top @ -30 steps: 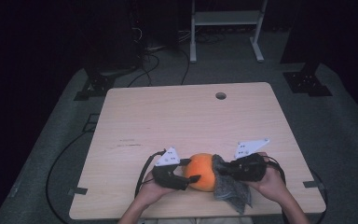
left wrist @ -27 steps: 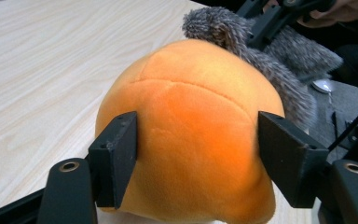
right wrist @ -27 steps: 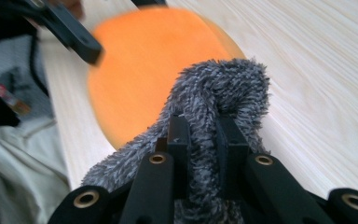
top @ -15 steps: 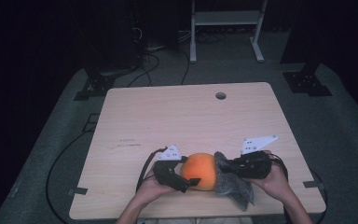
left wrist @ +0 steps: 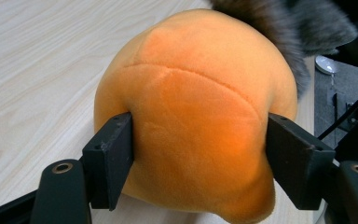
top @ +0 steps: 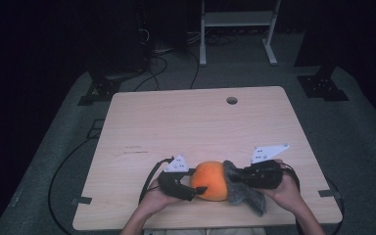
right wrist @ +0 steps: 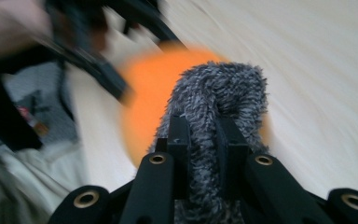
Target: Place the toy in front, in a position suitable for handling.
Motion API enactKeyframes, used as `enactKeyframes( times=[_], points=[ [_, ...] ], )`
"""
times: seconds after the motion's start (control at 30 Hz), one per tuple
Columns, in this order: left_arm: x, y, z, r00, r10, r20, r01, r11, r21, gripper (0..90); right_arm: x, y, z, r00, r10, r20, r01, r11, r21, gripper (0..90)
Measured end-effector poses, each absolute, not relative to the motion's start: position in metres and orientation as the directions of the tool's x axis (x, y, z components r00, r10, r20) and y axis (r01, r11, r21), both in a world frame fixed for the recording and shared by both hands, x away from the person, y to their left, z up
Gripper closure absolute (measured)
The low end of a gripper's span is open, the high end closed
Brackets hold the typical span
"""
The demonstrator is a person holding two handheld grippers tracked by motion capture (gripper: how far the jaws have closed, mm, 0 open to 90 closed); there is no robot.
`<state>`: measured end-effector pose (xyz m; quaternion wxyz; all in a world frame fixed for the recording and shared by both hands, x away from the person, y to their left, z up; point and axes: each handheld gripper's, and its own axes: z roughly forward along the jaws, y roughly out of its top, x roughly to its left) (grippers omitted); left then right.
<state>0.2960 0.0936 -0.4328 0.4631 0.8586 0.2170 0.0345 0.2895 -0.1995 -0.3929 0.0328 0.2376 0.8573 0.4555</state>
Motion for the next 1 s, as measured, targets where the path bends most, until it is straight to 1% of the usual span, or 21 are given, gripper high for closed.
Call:
enactKeyframes(
  times=[0.1,0.2,0.23,0.33,0.47,0.63,0.67,0.7,0.73,0.8,0.87,0.93,1.0],
  points=[
    [0.297,0.096,-0.435,0.897,0.413,-0.156,0.356,-0.467,0.810,28.7,0.279,-0.178,-0.383,-0.918,0.381,0.113,0.305,0.494,0.814,77.6],
    [0.299,0.102,-0.438,0.893,0.414,-0.178,0.372,-0.454,0.810,29.0,0.274,-0.166,-0.386,-0.928,0.363,0.083,0.279,0.531,0.801,77.5],
    [0.300,0.103,-0.439,0.893,0.412,-0.181,0.373,-0.454,0.809,29.2,0.275,-0.166,-0.390,-0.925,0.371,0.084,0.288,0.539,0.792,77.5],
    [0.300,0.104,-0.440,0.895,0.410,-0.176,0.367,-0.451,0.813,29.3,0.283,-0.177,-0.401,-0.916,0.374,0.145,0.336,0.515,0.789,77.8],
    [0.300,0.105,-0.441,0.896,0.407,-0.178,0.365,-0.444,0.818,29.3,0.284,-0.193,-0.408,-0.900,0.412,0.145,0.366,0.531,0.764,77.7],
    [0.298,0.104,-0.441,0.897,0.407,-0.173,0.361,-0.449,0.817,29.0,0.291,-0.211,-0.415,-0.870,0.468,0.154,0.429,0.565,0.705,77.4],
    [0.298,0.103,-0.442,0.896,0.408,-0.175,0.362,-0.445,0.819,28.9,0.291,-0.214,-0.413,-0.867,0.476,0.147,0.428,0.562,0.708,77.5],
    [0.297,0.103,-0.443,0.899,0.404,-0.170,0.356,-0.448,0.820,28.8,0.289,-0.215,-0.408,-0.869,0.471,0.152,0.420,0.539,0.731,77.6],
    [0.297,0.103,-0.443,0.900,0.402,-0.166,0.352,-0.448,0.822,28.8,0.286,-0.215,-0.402,-0.874,0.457,0.165,0.408,0.509,0.758,77.6],
    [0.296,0.102,-0.443,0.900,0.404,-0.164,0.351,-0.449,0.822,28.7,0.282,-0.208,-0.388,-0.888,0.433,0.153,0.369,0.474,0.799,77.5],
    [0.295,0.101,-0.442,0.902,0.400,-0.162,0.348,-0.453,0.821,28.1,0.284,-0.202,-0.385,-0.890,0.429,0.155,0.364,0.462,0.809,77.1],
    [0.295,0.102,-0.439,0.908,0.380,-0.176,0.349,-0.455,0.819,25.1,0.288,-0.196,-0.394,-0.886,0.441,0.142,0.375,0.502,0.779,77.0],
    [0.295,0.103,-0.435,0.914,0.358,-0.194,0.351,-0.451,0.821,18.3,0.291,-0.192,-0.408,-0.890,0.422,0.171,0.396,0.532,0.748,77.2]
  ],
)
